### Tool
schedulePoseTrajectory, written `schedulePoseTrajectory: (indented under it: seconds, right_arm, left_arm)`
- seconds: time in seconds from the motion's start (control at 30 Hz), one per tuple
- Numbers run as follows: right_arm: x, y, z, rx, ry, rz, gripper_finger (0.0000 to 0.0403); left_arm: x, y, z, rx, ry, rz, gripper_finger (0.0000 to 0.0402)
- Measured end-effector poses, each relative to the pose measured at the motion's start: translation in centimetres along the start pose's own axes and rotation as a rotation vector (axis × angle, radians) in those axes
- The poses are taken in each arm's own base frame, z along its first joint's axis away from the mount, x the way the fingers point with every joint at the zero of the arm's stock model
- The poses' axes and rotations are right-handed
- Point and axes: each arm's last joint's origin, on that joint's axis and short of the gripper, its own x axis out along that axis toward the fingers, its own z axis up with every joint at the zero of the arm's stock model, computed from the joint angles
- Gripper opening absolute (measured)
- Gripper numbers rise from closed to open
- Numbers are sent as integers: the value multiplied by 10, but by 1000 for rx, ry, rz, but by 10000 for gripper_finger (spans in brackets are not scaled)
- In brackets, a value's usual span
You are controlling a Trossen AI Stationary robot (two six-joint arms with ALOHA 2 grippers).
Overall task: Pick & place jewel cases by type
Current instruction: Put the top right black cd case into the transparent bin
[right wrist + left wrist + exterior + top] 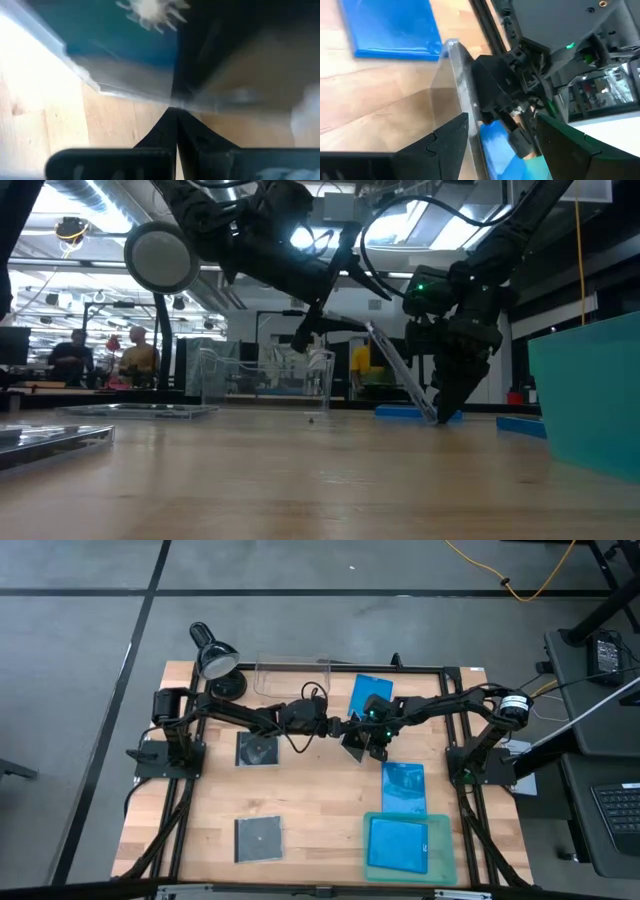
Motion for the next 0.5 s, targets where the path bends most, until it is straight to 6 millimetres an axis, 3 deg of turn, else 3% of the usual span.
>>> schedulePoseTrajectory:
  seconds: [0.13,0.2,0.33,0.5]
  right_arm:
    - [0,0,3,-12,-20,-8,5]
    - [0,0,3,-14,-22,-8,5]
    - [0,0,3,-11,-21,-8,5]
    - [0,0,2,-9,-18,-2,5]
  left_arm:
    - [5,31,-21,-16,159,177,223]
    - [10,23,-17,-28,160,119,223]
    - [22,37,-32,-35,220,138,223]
    - [30,22,-25,-26,184,73,223]
